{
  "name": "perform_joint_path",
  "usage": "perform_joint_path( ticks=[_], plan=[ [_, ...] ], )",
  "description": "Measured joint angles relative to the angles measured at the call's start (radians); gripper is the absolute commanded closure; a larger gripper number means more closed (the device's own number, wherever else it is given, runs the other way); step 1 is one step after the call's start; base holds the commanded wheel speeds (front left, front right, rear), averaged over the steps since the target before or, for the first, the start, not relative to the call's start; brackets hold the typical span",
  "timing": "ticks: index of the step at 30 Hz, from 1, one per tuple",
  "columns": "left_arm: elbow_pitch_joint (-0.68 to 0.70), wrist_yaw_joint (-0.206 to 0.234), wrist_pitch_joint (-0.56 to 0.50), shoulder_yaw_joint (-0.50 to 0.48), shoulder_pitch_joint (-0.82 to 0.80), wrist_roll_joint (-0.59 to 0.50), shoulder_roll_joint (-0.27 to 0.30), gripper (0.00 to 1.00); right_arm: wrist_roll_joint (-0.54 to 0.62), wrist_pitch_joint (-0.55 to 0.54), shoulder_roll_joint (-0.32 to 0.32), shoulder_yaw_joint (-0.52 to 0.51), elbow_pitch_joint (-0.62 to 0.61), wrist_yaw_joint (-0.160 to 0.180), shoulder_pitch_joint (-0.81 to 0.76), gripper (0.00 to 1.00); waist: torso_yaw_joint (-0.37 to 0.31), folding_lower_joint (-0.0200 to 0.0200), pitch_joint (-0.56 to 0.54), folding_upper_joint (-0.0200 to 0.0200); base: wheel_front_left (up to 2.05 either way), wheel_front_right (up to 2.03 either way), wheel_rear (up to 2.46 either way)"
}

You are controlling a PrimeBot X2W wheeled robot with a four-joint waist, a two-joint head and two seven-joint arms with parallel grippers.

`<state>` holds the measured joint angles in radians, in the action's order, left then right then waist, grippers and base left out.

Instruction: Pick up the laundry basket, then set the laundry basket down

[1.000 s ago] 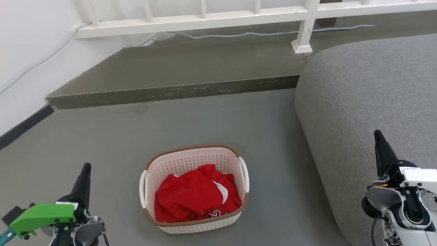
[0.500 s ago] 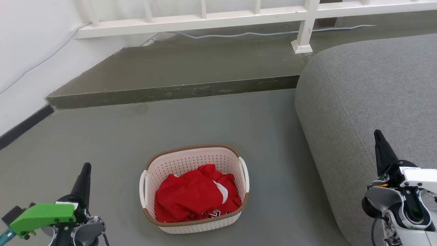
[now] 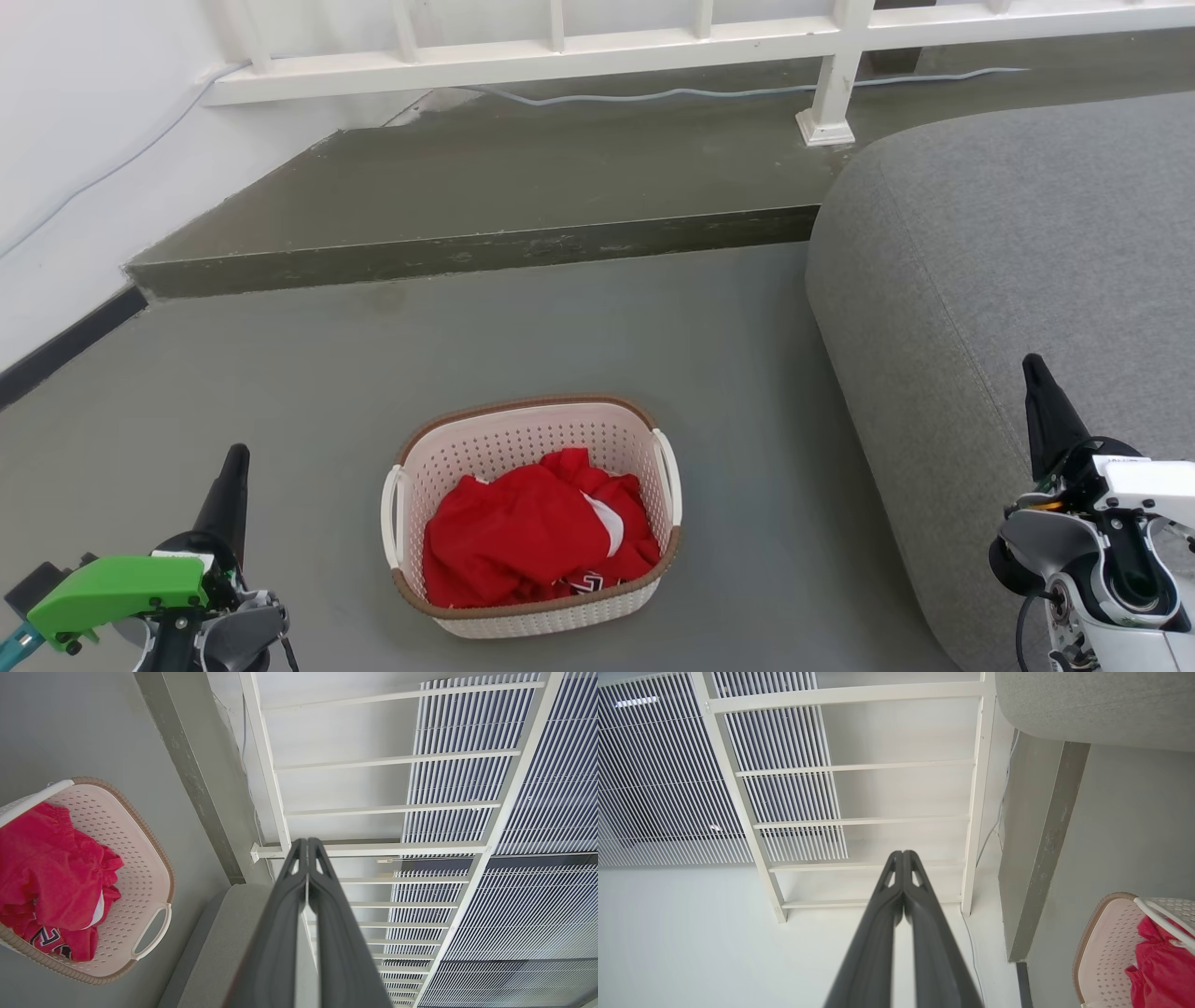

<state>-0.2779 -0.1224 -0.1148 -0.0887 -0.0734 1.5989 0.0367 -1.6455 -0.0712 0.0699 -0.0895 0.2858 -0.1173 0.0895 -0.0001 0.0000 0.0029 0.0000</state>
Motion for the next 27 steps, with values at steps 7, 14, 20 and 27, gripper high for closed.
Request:
perform_joint_path(
  ticks=[7,14,20,27],
  plan=[
    [0.000,0.000,0.000,0.000,0.000,0.000,0.000,1.00,0.000,0.000,0.000,-0.001,-0.001,0.000,0.000,1.00,0.000,0.0000,0.000,0.0000,0.00,0.00,0.00],
    [0.000,0.000,0.000,0.000,0.000,0.000,0.000,1.00,0.000,0.000,-0.001,-0.001,-0.002,0.000,0.000,1.00,0.000,0.0000,0.000,0.0000,0.00,0.00,0.00],
    [0.000,0.000,0.000,0.000,0.000,0.000,0.000,1.00,0.000,0.000,-0.002,-0.001,-0.003,0.000,0.000,1.00,0.000,0.0000,0.000,0.0000,0.00,0.00,0.00],
    [0.000,0.000,0.000,0.000,0.000,0.000,0.000,1.00,0.000,0.000,-0.003,-0.001,-0.003,0.000,0.000,1.00,0.000,0.0000,0.000,0.0000,0.00,0.00,0.00]
  ],
)
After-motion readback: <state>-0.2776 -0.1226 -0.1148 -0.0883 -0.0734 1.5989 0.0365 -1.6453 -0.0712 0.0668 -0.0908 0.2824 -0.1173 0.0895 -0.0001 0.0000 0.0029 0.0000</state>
